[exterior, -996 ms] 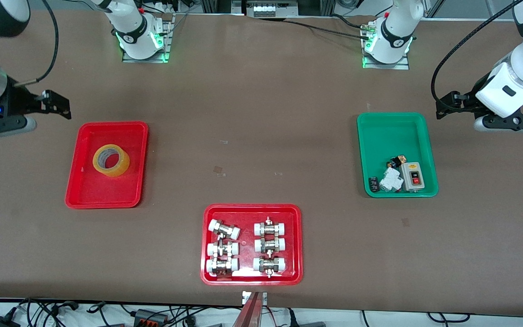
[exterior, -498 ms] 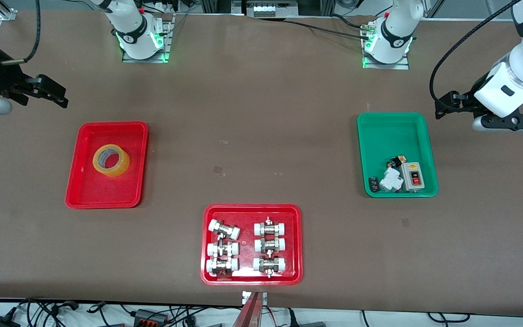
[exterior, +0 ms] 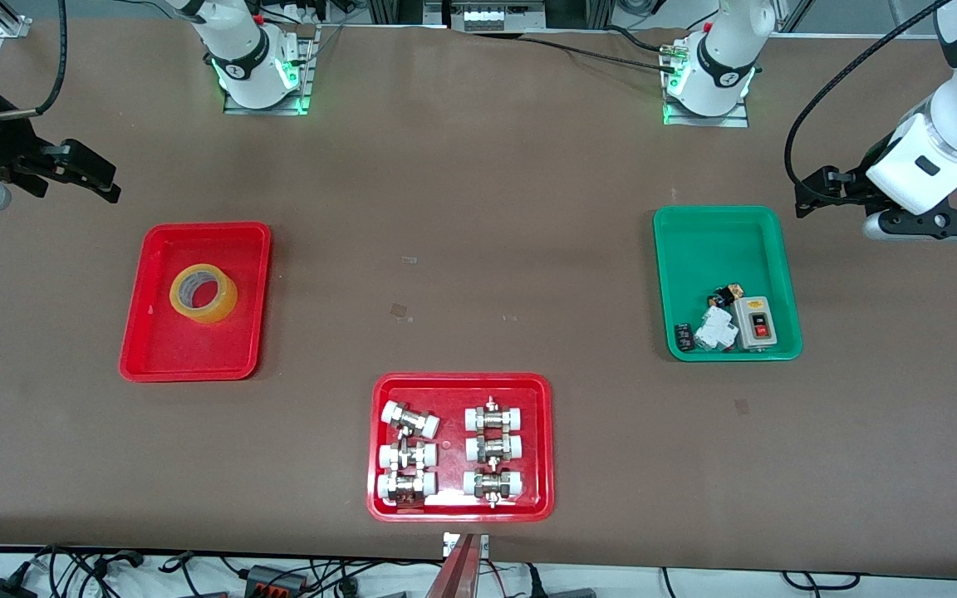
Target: Left arm passes tape to right arm into tray
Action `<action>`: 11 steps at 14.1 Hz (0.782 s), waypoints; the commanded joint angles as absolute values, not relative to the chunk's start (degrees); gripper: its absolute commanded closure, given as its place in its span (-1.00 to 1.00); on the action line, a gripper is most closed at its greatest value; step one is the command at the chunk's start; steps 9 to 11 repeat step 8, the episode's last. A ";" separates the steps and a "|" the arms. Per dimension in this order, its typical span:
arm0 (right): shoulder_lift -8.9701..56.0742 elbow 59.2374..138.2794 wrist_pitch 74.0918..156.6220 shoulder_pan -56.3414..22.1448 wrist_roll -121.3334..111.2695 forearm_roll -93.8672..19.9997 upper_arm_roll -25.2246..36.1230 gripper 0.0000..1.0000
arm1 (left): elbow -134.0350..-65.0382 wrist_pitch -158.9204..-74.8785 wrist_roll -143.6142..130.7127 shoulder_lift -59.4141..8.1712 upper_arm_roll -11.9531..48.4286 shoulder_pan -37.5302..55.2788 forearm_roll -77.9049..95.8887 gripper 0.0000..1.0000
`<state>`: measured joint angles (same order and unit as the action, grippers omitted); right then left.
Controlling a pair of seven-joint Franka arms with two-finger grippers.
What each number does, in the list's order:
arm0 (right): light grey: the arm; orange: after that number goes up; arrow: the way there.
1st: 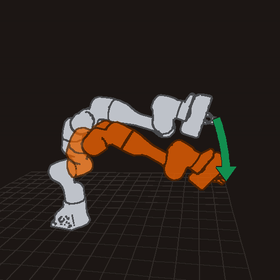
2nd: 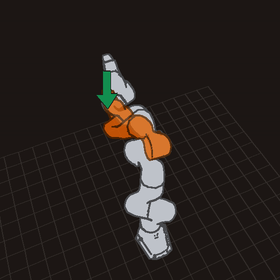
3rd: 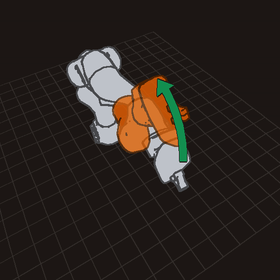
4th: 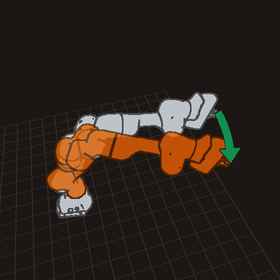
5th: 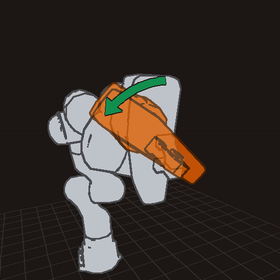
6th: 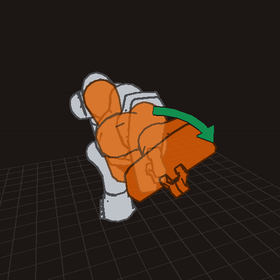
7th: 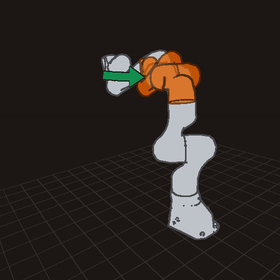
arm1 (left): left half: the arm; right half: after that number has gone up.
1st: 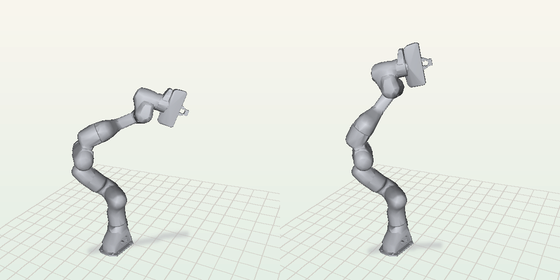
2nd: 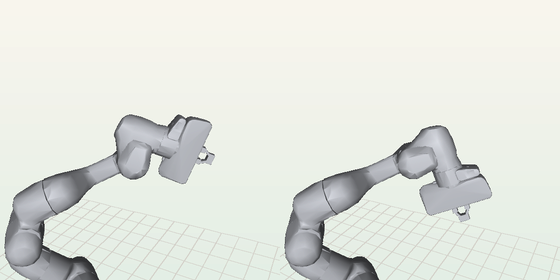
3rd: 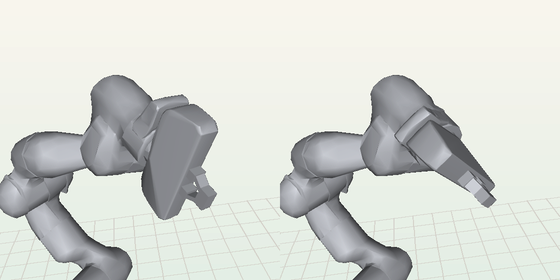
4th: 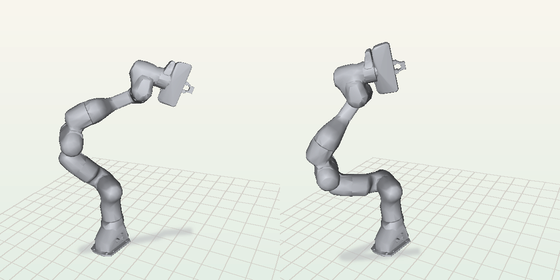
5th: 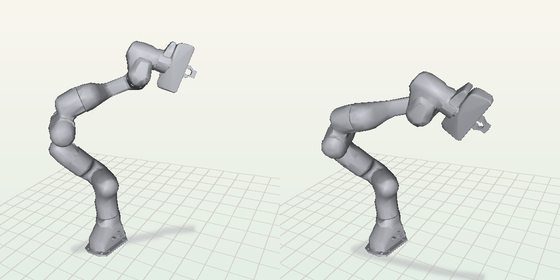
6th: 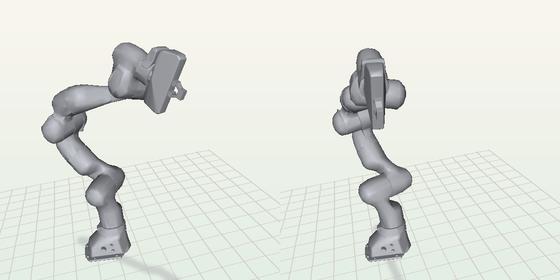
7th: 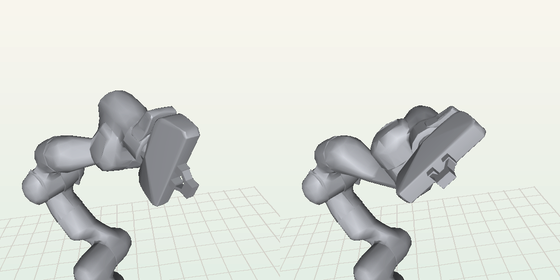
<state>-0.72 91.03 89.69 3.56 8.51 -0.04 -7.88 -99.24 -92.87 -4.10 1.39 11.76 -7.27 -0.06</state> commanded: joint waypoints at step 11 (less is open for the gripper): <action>-0.97 92.37 90.26 3.96 -3.34 -0.97 -6.77 -1.00 | -99.49 -92.72 -2.90 1.85 11.69 -7.21 0.35 -1.00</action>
